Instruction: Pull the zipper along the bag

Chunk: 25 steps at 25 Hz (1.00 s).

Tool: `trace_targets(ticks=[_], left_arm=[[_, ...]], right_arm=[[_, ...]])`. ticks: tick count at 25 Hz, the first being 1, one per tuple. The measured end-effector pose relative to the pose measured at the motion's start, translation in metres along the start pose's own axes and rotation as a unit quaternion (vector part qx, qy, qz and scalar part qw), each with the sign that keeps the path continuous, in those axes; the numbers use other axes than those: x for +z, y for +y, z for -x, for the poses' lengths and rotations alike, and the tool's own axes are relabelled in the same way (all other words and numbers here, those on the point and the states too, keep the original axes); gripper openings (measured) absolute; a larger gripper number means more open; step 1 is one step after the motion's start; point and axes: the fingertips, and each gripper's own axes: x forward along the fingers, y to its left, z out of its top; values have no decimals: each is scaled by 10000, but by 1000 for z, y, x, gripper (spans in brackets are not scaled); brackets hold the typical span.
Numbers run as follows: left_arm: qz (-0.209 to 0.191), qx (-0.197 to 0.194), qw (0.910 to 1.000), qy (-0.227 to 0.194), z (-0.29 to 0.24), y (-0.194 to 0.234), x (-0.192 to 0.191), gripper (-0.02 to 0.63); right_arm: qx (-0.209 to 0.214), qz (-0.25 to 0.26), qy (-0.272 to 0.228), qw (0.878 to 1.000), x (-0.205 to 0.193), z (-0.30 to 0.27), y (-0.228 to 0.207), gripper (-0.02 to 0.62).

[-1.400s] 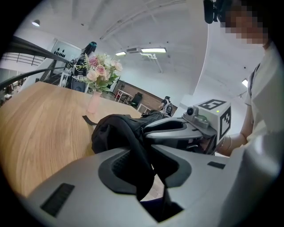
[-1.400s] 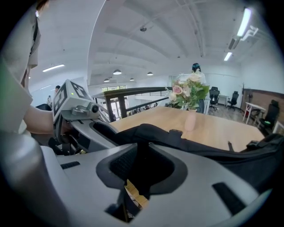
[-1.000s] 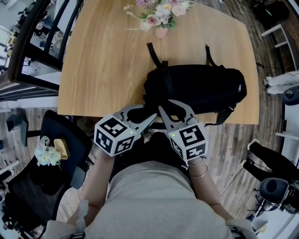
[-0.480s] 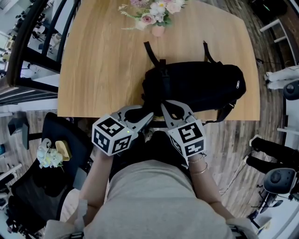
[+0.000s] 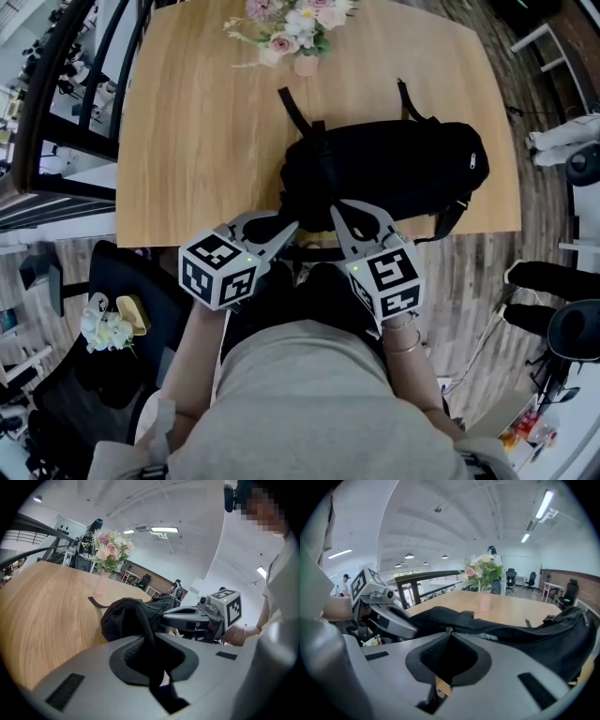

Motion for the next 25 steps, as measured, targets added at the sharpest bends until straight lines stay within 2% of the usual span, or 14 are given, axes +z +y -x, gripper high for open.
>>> trace_targets(ticks=[9, 19, 25], left_arm=[[-202, 101, 9997, 21, 1, 7, 4, 43], [-292, 183, 9994, -3, 5, 15, 6, 41], [-189, 431, 9989, -90, 6, 17, 5, 43]], right_arm=[[-706, -446, -53, 9965, -6, 14, -43, 10], [-1402, -603, -90, 9882, -12, 33, -83, 10], [-1541, -581, -130, 9863, -14, 47, -112, 9]])
